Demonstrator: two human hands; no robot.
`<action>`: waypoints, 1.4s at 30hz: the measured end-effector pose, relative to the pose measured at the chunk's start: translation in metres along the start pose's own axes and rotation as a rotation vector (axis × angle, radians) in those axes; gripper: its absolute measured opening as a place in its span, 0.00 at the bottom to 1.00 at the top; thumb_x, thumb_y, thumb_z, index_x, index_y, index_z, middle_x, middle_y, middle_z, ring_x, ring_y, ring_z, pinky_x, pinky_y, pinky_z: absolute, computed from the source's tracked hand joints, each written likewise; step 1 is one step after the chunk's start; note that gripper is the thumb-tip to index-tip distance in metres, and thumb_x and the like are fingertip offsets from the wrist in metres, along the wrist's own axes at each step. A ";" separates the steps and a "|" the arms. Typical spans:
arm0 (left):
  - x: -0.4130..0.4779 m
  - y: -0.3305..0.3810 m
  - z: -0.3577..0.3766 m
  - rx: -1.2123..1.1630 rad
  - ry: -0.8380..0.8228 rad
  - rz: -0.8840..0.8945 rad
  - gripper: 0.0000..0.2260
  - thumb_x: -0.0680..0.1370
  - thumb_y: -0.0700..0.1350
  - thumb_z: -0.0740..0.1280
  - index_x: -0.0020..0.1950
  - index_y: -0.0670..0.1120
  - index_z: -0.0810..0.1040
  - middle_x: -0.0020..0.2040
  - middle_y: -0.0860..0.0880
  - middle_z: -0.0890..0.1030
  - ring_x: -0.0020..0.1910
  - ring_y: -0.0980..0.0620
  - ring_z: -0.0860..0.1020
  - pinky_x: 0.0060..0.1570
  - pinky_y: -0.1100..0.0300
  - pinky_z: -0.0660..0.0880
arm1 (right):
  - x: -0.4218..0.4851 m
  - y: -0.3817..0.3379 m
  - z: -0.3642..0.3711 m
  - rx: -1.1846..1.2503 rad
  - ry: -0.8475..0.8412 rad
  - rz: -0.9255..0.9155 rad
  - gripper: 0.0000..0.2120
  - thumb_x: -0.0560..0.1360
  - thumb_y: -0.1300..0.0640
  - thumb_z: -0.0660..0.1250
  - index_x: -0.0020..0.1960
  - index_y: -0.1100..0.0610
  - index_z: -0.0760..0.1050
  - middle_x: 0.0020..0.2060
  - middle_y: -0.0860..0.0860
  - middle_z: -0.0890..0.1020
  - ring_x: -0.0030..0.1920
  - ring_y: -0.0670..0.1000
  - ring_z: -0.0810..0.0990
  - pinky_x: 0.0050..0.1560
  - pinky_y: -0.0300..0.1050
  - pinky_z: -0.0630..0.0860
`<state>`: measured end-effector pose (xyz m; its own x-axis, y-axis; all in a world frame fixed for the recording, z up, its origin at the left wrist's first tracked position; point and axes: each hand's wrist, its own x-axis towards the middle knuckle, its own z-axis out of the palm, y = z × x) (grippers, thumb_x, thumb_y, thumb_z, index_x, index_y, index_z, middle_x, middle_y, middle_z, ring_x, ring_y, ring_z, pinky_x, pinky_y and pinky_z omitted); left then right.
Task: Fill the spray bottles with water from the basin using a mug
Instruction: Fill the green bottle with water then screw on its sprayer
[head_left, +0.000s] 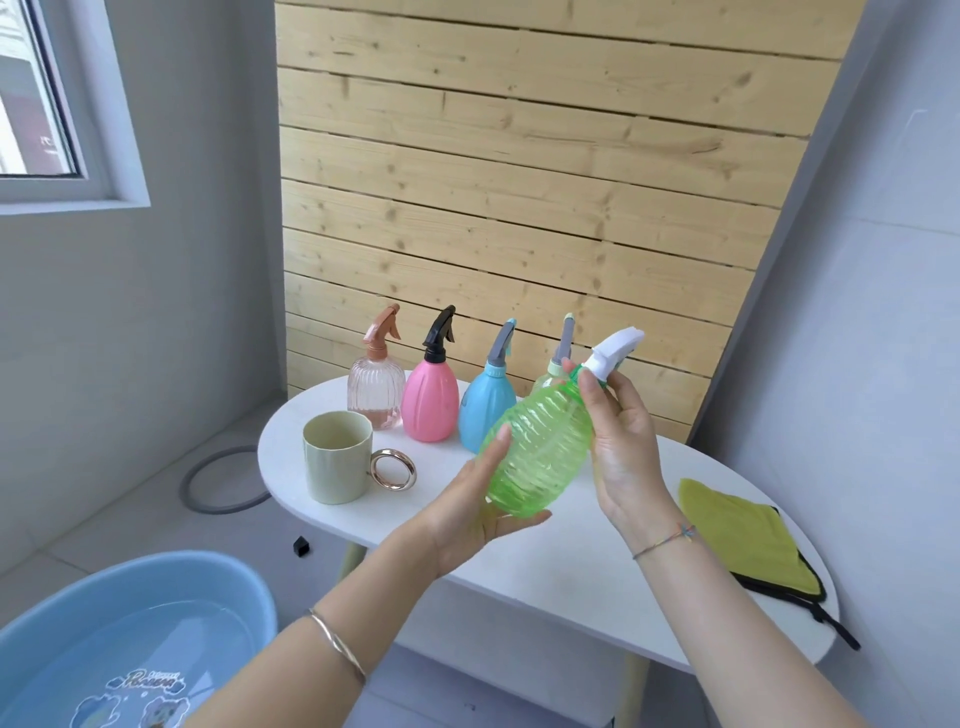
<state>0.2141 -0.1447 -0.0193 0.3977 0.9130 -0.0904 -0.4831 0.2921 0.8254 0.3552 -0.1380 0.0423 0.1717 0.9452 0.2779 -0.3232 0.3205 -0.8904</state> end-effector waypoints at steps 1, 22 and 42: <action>0.001 0.000 -0.002 -0.040 0.026 0.033 0.41 0.66 0.60 0.78 0.74 0.49 0.66 0.66 0.45 0.77 0.57 0.46 0.82 0.51 0.48 0.81 | 0.001 0.000 0.001 0.002 0.017 -0.014 0.19 0.70 0.51 0.71 0.58 0.58 0.76 0.55 0.51 0.83 0.54 0.49 0.81 0.57 0.46 0.77; 0.001 -0.002 -0.013 0.048 0.010 -0.071 0.34 0.70 0.66 0.64 0.73 0.53 0.69 0.66 0.45 0.78 0.55 0.44 0.83 0.57 0.54 0.79 | 0.003 0.003 0.005 -0.068 -0.010 -0.034 0.12 0.73 0.53 0.70 0.55 0.54 0.81 0.47 0.50 0.83 0.46 0.47 0.79 0.49 0.37 0.76; 0.001 -0.007 -0.018 0.057 -0.071 -0.060 0.50 0.53 0.60 0.84 0.71 0.51 0.70 0.65 0.43 0.80 0.58 0.40 0.81 0.50 0.51 0.81 | 0.005 0.008 0.004 0.008 0.037 0.010 0.23 0.67 0.42 0.72 0.56 0.55 0.81 0.51 0.53 0.83 0.51 0.52 0.78 0.58 0.52 0.75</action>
<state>0.2040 -0.1410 -0.0351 0.4800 0.8713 -0.1023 -0.4121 0.3269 0.8505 0.3501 -0.1305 0.0376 0.2025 0.9453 0.2557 -0.3326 0.3120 -0.8900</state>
